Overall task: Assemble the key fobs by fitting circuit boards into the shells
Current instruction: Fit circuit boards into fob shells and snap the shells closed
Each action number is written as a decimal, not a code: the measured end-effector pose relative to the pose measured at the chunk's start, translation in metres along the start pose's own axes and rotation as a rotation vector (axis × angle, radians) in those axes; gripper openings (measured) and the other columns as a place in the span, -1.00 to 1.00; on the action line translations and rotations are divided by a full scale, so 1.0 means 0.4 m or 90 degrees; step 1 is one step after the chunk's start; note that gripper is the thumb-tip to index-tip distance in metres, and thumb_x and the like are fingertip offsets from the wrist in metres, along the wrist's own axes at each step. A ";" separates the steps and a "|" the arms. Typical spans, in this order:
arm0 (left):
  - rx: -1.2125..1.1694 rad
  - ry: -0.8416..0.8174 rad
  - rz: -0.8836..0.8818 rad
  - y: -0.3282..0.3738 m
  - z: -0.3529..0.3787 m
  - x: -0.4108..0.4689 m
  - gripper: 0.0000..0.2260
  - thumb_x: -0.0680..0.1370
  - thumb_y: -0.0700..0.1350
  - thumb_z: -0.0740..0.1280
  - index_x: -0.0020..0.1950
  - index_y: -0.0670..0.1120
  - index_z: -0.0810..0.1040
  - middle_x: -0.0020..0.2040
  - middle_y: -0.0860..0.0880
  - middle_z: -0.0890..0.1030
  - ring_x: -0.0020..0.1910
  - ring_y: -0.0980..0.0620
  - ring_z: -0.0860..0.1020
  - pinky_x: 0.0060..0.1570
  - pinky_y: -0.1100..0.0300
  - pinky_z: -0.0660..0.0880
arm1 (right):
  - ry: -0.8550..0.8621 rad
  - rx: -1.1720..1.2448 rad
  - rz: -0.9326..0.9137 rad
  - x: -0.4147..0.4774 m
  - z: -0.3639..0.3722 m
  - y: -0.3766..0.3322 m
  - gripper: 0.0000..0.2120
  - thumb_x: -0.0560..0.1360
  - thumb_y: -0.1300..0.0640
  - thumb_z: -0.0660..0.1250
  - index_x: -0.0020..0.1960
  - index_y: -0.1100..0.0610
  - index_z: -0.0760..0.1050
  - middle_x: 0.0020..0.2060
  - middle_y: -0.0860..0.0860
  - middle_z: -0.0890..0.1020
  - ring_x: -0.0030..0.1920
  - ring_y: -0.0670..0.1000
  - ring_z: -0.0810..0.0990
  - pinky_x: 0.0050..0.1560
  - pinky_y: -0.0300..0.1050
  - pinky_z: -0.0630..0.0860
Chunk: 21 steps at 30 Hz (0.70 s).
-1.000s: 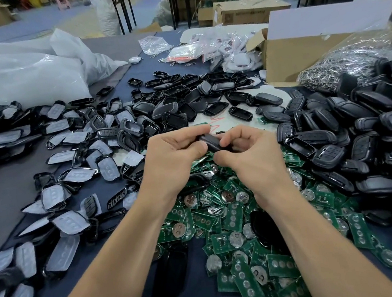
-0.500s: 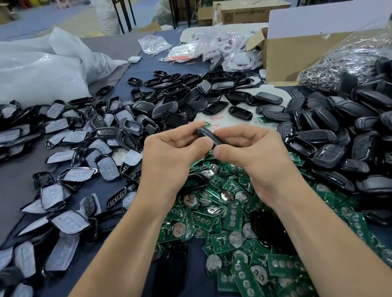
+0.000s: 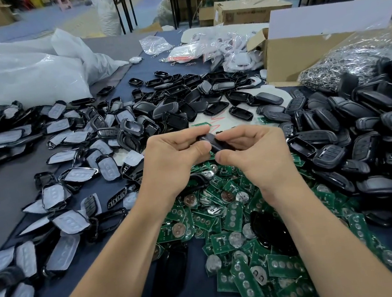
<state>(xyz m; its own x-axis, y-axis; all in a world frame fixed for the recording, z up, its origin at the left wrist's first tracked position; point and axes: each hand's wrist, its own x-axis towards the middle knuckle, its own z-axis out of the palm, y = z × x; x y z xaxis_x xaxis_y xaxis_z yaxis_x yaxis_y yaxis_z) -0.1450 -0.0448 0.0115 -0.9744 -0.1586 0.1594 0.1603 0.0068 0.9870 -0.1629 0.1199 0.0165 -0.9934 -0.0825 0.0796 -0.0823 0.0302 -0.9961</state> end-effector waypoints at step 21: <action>0.017 0.058 -0.021 0.014 -0.015 0.008 -0.82 0.51 -0.26 0.53 -0.16 0.02 0.80 -0.30 -0.11 0.73 -0.42 0.06 0.63 -0.36 0.28 0.57 | -0.009 -0.075 -0.089 -0.008 0.030 0.013 -0.81 0.50 0.16 0.49 -0.07 -0.14 0.73 -0.29 -0.09 0.74 -0.37 -0.08 0.63 -0.25 -0.07 0.59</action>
<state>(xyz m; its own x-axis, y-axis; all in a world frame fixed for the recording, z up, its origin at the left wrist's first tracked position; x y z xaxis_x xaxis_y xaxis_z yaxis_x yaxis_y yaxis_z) -0.1463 -0.0512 0.0176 -0.9607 -0.2475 0.1255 0.1229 0.0263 0.9921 -0.1594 0.1085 0.0106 -0.9705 -0.1083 0.2154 -0.2289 0.1332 -0.9643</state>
